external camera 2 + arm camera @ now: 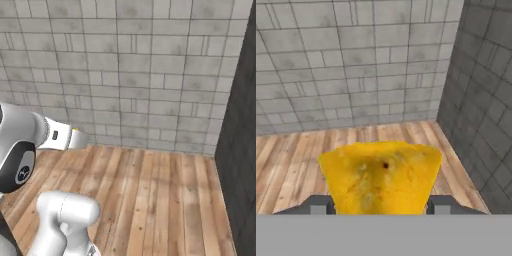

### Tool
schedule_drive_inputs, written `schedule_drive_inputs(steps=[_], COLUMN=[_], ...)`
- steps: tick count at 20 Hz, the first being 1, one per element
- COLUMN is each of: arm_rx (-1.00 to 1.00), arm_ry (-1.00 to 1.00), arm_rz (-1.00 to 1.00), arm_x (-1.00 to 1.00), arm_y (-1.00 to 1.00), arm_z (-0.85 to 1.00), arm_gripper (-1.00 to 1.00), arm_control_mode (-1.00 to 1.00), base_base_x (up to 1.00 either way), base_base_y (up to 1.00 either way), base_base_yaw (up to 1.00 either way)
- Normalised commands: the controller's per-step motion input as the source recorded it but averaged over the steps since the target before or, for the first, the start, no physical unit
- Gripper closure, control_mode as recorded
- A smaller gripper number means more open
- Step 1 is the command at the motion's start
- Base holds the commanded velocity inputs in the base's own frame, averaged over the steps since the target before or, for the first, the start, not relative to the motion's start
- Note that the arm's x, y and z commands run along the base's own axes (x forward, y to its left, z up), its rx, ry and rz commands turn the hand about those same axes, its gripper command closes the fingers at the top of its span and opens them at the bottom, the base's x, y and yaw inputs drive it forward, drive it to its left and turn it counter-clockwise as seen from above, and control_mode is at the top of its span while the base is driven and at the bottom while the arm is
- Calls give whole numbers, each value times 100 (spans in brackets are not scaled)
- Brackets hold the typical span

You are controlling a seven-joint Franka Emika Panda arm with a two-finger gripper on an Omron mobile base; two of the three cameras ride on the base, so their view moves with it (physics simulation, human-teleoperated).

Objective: Take the cheese, steak, and bell pepper from the fridge and place them on the plate on the dining counter to create an appetizer plate.

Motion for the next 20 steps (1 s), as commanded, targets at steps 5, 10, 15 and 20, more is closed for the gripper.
schedule_drive_inputs(steps=[5, 10, 15, 20], arm_rx=[0, 0, 0, 0], arm_ry=[0, 0, 0, 0], arm_rz=[0, 0, 0, 0], arm_x=[0, 0, 0, 0], arm_y=[0, 0, 0, 0], arm_z=[0, 0, 0, 0], arm_gripper=[100, 100, 100, 100], arm_control_mode=[100, 100, 100, 100], base_base_x=[100, 96, 79, 65], base_base_y=[-9, -8, -8, -5], base_base_yaw=[62, 77, 84, 86])
